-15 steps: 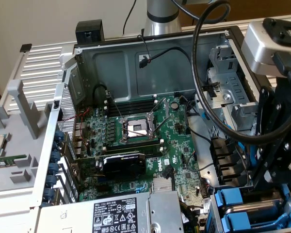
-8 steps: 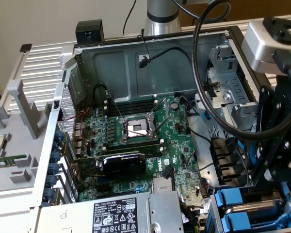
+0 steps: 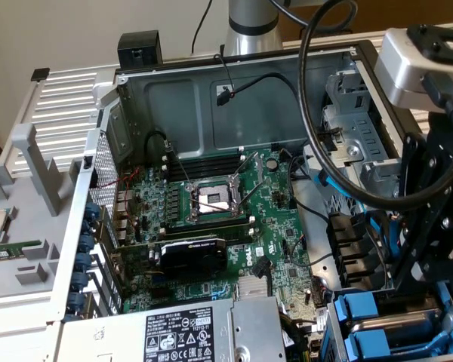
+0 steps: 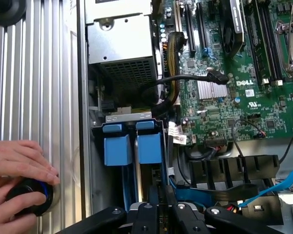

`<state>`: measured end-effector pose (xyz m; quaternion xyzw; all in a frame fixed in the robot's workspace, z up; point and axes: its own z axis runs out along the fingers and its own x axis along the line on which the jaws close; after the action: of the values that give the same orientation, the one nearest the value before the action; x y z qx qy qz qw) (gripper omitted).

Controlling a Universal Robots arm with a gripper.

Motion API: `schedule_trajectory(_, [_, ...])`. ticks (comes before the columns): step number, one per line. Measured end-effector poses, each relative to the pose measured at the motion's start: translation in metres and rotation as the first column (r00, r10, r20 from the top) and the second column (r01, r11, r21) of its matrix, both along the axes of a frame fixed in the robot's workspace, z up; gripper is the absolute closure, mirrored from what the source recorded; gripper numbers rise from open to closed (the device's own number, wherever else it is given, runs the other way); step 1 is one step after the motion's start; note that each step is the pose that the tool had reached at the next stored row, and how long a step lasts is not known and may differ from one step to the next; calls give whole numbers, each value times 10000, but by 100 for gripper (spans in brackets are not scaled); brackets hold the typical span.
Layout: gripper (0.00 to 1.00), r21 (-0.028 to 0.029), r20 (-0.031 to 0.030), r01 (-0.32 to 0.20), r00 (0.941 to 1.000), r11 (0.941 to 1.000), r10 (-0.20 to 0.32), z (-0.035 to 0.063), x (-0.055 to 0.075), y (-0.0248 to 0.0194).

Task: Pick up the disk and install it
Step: 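Insert the first disk wire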

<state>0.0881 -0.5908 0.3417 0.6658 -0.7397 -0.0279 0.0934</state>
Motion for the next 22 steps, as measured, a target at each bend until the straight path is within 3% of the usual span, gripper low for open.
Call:
schedule_trajectory(6, [83, -3, -45, -1, 10000, 10000, 1, 0, 9, 1])
schedule_trajectory(22, [83, -1, -60, -1, 10000, 10000, 1, -21, 11, 2])
